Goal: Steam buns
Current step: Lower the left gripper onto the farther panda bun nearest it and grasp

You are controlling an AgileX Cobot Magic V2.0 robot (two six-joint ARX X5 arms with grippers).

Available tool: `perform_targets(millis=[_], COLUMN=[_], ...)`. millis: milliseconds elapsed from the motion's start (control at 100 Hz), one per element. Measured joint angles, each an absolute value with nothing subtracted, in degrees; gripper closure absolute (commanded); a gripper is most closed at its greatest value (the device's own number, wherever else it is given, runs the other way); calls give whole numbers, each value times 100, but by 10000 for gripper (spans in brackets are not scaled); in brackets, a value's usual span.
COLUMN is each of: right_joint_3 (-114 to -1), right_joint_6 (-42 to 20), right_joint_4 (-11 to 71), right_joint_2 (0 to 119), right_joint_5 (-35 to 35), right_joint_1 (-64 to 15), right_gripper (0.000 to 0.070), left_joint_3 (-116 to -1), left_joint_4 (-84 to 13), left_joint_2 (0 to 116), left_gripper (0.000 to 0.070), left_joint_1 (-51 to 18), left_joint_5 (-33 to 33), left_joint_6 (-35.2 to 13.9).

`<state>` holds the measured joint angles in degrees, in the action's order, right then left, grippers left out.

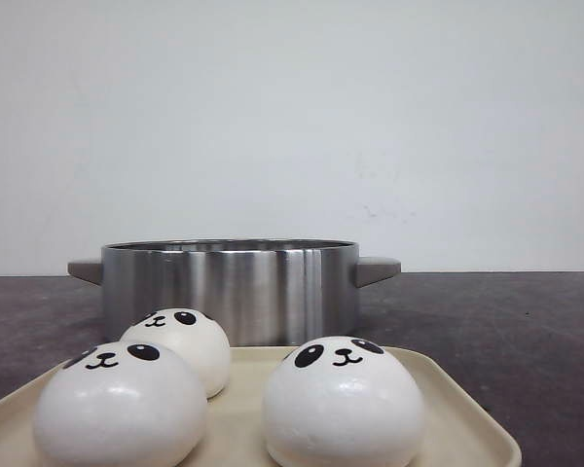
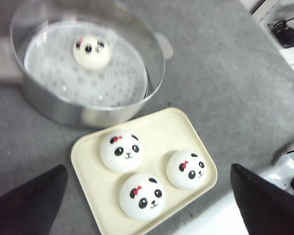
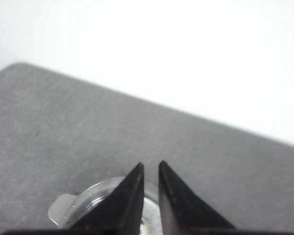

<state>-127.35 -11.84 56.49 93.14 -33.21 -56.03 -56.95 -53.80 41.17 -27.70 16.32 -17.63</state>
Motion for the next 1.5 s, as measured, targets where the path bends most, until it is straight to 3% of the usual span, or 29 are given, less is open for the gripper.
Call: perform_targets(millis=[300,410,510,880,1050,1120,1170,1220,1230,1500], right_joint_3=[-12737,-12737,-12713,-12637,-12606,-12508,-12436,-12355,-12339,-12044], right_joint_6=[-941,-1240,-1691,-2130,-2086,-2084,-2084,-2084,-2084,-2108], right_joint_4=[6882,7638,7734,7736,7736,7738,7738,7736,7738,7738], right_joint_2=[7638,7317,7089,6519,6558,6569,6571,6567,6565,6563], right_joint_5=[-4770,-5380,-5922,-6149,-6147,-6147,-6147,-6147,-6147,-6149], right_joint_1=[-7028,-7288,-7520,-7909,-7909,-7909,-7909,-7909,-7909,-7909], right_gripper=[655,655,655,656,656,656,656,656,656,656], left_joint_3=[-5695,-5695,-5695,-5695,-5695,-5695,-5695,-5695,-5695,-5802], left_joint_4=[-5072,-4858,-4637,-3629,-3586,-3704,-3756,-3776,-3782,-4001], left_joint_2=[5913,6667,7308,8737,9129,9268,9306,9306,9308,9196], left_gripper=[28,28,28,46,174,257,413,674,700,694], left_joint_1=[-3258,-3382,-3476,-3555,-3612,-3649,-3667,-3667,-3667,-3667], left_joint_5=[1632,1629,1625,1612,1485,1420,1334,1278,1267,1297], left_joint_6=[-2034,-2034,-2036,-2298,-2335,-2331,-2307,-2265,-2252,-2152])
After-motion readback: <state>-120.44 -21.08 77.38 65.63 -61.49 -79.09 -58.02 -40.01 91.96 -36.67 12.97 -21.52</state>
